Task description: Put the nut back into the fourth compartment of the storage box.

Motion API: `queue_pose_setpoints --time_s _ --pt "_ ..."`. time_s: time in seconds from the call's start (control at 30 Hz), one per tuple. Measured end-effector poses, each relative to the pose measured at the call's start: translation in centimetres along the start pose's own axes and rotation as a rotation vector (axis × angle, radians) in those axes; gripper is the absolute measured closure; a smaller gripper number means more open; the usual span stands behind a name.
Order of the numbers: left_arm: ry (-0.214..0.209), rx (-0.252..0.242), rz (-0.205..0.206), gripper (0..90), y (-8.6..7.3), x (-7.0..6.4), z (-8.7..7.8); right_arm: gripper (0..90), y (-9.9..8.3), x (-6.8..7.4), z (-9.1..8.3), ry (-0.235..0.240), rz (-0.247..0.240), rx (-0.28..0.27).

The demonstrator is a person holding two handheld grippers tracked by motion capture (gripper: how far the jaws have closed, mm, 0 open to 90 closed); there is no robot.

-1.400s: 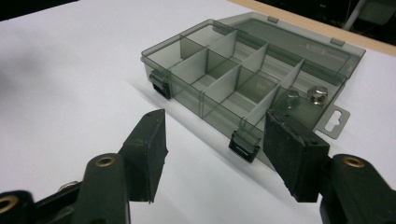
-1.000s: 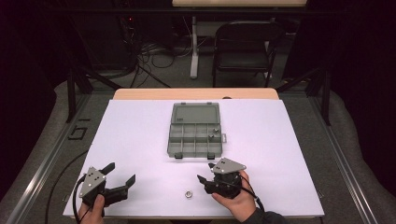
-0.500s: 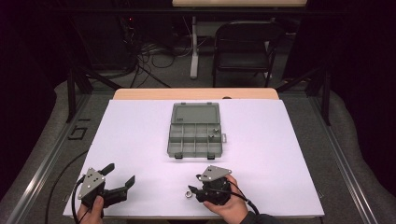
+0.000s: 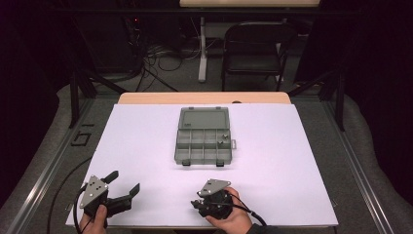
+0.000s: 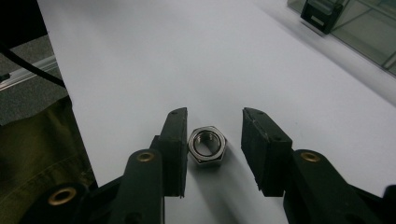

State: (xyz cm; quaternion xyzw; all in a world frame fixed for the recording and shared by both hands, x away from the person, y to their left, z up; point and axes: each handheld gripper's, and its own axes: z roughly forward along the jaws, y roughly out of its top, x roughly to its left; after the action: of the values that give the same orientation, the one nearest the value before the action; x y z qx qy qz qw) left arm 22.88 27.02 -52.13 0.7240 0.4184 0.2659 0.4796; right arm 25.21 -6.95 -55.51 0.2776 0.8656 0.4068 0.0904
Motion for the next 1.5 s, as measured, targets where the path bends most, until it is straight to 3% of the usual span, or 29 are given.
queue_pose_setpoints --time_s 0.3,0.53,0.57,0.87,1.23,1.5 --pt "0.001 -0.002 -0.006 12.6 0.0 0.0 0.0 67.2 -0.1 0.2 0.5 0.013 -0.016 0.034" --pt "0.007 -0.003 -0.002 12.5 0.0 0.0 -0.1 68.0 -0.2 0.4 0.9 0.004 -0.024 0.040" --pt "0.009 -0.004 0.000 12.5 0.0 0.1 -0.1 69.1 -0.2 0.5 1.1 0.004 -0.020 0.021" --pt "0.011 -0.002 0.000 12.5 0.0 0.1 -0.2 70.4 0.0 0.3 0.9 0.021 -0.036 0.045" --pt "0.012 0.000 -0.004 12.4 0.0 0.0 -0.2 70.4 0.2 0.1 0.3 0.026 -0.024 0.023" --pt "0.014 0.000 -0.015 12.5 -0.1 0.1 -0.1 70.4 1.3 -0.8 -1.4 0.019 -0.009 -0.019"
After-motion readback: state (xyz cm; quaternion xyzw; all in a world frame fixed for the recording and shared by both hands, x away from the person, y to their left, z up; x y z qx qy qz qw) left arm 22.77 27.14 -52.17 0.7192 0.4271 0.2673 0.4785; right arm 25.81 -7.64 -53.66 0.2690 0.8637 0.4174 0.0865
